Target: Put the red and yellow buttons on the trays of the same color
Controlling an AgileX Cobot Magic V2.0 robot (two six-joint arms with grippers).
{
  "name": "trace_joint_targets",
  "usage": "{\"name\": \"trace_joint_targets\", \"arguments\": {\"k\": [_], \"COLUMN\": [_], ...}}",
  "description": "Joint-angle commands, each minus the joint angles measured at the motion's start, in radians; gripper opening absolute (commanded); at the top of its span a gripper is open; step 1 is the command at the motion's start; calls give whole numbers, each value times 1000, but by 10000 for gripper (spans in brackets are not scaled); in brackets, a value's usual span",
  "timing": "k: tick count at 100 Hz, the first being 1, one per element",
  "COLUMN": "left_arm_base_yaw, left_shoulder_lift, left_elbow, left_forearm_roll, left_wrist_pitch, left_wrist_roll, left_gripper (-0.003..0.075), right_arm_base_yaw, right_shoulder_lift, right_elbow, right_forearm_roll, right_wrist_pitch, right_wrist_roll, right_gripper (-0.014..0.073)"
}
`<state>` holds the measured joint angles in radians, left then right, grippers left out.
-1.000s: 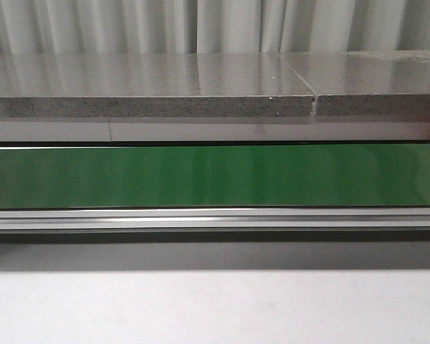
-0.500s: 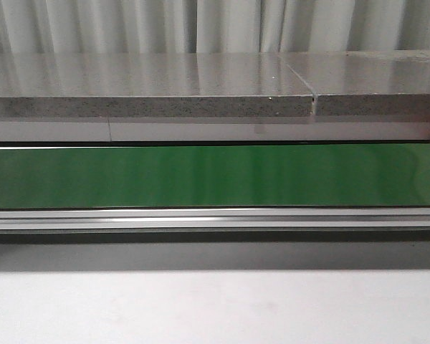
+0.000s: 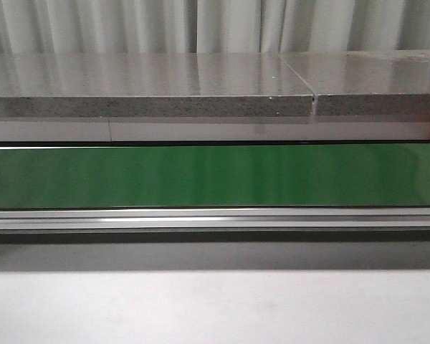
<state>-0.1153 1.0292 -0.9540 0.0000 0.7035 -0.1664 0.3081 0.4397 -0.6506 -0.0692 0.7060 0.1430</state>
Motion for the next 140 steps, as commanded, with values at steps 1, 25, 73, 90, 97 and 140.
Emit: {"name": "trace_joint_targets", "arguments": {"k": [1,25,73,90,97,140], "left_arm_base_yaw": [41,176,506,614,639,648], "left_shoulder_lift": [54,162,179,236,281,483], "left_elbow": [-63,-82,-82,-87,-98,-218], "left_forearm_roll": [-10,-27,-83,-169,-212,-218], "left_wrist_pitch": [-69,-35,105,256,309,394], "left_wrist_roll": [-21,-21,0,125,173,183], "left_gripper": [-18,274,457,457,457,457], "right_arm_base_yaw": [4,4,4,4,4,4], "right_shoulder_lift": [6,6,6,6,6,6], "right_elbow": [-27,-27,-27,-27,-27,-27], "right_forearm_roll": [-8,-8,-8,-8,-8,-8], "right_wrist_pitch": [-70,-70,-70,-70,-70,-70], "right_wrist_roll": [-9,-9,-9,-9,-9,-9], "right_gripper": [-67,-67,-67,-67,-67,-67]}}
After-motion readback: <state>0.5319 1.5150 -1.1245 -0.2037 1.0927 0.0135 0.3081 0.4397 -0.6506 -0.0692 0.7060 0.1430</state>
